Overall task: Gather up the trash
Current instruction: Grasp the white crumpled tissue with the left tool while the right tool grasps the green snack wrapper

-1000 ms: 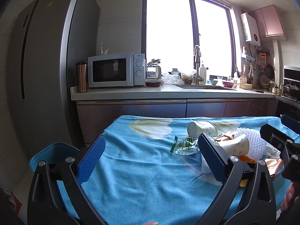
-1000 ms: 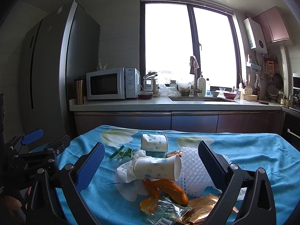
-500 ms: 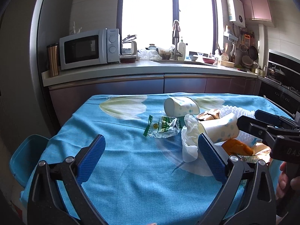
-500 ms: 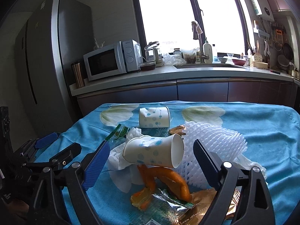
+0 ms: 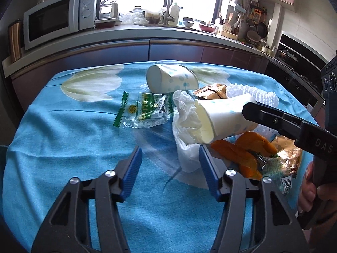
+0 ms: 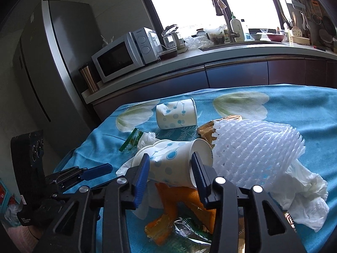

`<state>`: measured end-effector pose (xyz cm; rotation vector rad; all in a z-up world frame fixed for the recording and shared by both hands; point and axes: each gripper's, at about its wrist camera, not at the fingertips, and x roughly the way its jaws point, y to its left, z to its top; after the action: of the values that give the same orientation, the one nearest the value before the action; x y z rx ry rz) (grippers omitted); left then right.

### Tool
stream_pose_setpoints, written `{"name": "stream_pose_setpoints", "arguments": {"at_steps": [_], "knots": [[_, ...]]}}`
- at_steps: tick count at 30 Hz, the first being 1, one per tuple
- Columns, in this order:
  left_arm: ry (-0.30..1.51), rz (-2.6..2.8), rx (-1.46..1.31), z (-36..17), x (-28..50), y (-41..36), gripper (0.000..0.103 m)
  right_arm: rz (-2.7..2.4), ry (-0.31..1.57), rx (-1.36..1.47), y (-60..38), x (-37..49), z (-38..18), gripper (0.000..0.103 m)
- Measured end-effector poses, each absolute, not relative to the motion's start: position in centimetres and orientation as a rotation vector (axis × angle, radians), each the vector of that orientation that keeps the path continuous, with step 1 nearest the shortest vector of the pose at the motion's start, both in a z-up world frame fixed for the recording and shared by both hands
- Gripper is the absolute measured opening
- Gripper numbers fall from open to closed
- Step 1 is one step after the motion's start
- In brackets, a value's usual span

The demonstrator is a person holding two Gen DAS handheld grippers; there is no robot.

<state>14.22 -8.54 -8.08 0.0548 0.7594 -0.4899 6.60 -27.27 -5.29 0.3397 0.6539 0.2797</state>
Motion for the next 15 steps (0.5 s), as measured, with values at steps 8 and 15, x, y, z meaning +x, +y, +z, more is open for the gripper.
{"name": "stream_pose_setpoints", "arguments": {"at_steps": [8, 15], "knots": [[0.796, -0.563, -0.022, -7.6, 14.5, -8.8, 0.004, 0.32, 0.626, 0.378, -28.3, 5.9, -5.0, 0.007], [0.74, -0.569, -0.083, -5.5, 12.7, -5.8, 0.004, 0.359, 0.577, 0.39, -28.4, 5.0, -3.6, 0.002]]}}
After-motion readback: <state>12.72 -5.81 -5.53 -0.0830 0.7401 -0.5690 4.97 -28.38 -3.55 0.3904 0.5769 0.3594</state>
